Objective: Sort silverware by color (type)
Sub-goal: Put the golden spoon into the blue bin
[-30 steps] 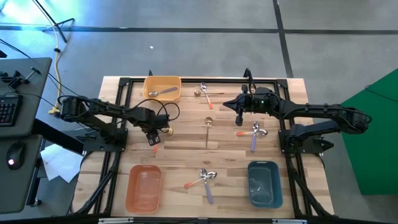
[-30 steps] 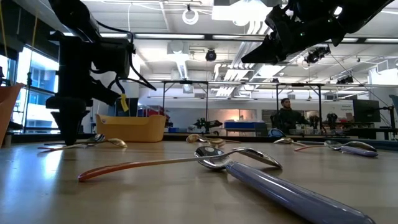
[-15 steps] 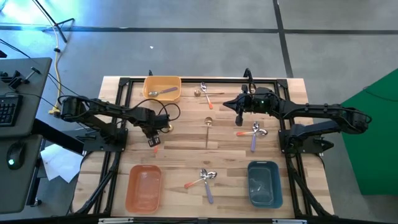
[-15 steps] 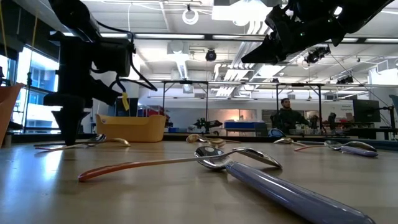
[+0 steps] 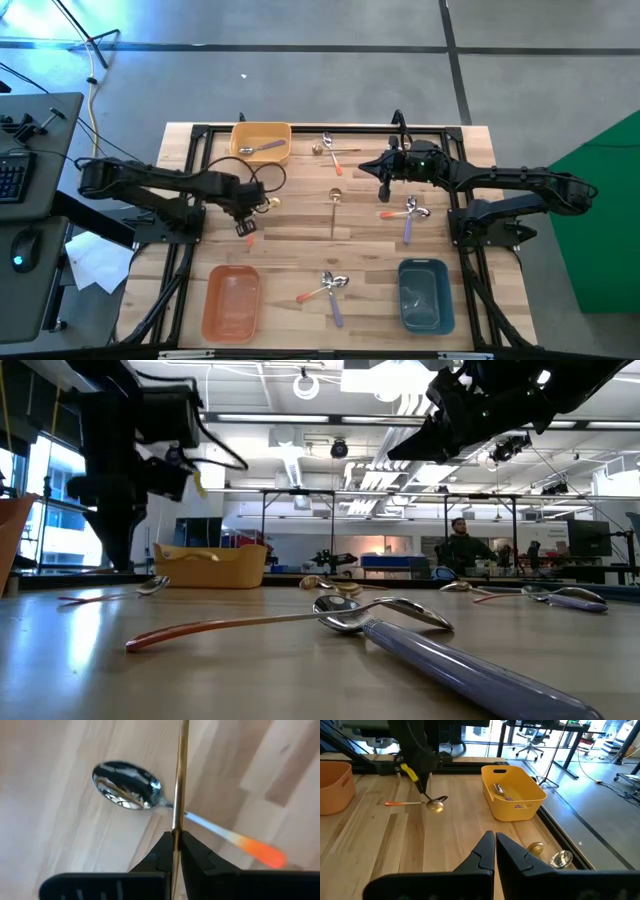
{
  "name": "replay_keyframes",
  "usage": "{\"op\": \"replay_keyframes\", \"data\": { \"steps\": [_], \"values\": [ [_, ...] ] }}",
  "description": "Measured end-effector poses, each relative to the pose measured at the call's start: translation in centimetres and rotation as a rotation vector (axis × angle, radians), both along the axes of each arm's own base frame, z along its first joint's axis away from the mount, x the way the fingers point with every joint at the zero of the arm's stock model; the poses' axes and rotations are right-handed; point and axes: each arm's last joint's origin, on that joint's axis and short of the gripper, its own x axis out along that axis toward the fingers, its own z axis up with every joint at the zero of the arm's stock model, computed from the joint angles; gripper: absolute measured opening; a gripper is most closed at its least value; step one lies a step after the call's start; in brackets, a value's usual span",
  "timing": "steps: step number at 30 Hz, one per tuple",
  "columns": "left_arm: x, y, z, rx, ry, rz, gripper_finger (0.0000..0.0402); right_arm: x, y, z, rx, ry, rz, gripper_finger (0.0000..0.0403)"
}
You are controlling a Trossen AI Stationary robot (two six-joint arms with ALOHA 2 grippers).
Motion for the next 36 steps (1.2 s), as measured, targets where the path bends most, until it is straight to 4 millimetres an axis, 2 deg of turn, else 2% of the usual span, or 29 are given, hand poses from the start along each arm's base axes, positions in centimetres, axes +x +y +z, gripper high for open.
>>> {"op": "replay_keyframes", "data": {
  "steps": [6, 10, 13, 18, 22, 25, 29, 36],
  "values": [
    [0.2, -1.2, 2.5, 0.016, -0.256, 0.028, 0.0004, 0.3, 1.0, 0.0, 0.019, -0.002, 0.015, 0.0000],
    [2.0, -2.3, 3.8, 0.019, -0.550, -0.029, 0.0005, 0.8, 3.2, -0.5, 0.016, 0.042, 0.053, 0.0000],
    [3.1, -3.0, 3.6, -0.002, -0.695, -0.088, 0.0005, 0.9, 5.3, -1.2, 0.005, 0.030, 0.033, 0.0000],
    [4.8, -3.3, 3.2, 0.039, -0.966, -0.167, 0.0005, 0.4, 8.0, -2.8, 0.042, -0.142, 0.054, 0.0000],
    [6.3, -3.3, 3.6, 0.046, -1.177, -0.269, 0.0005, 0.1, 9.3, -4.0, 0.105, -0.300, 0.106, 0.0000],
    [7.2, -3.0, 3.6, 0.056, -1.258, -0.326, 0.0005, 0.5, 9.8, -4.5, 0.147, -0.339, 0.122, 0.0000],
    [8.0, -1.9, 3.3, 0.059, -1.243, -0.320, 0.0005, 1.7, 10.3, -4.4, 0.184, -0.359, 0.133, 0.0012],
    [8.7, -1.0, 3.2, 0.049, -1.266, -0.328, 0.0005, 3.9, 10.5, -4.6, 0.240, -0.341, 0.120, 0.0080]
  ]
}}
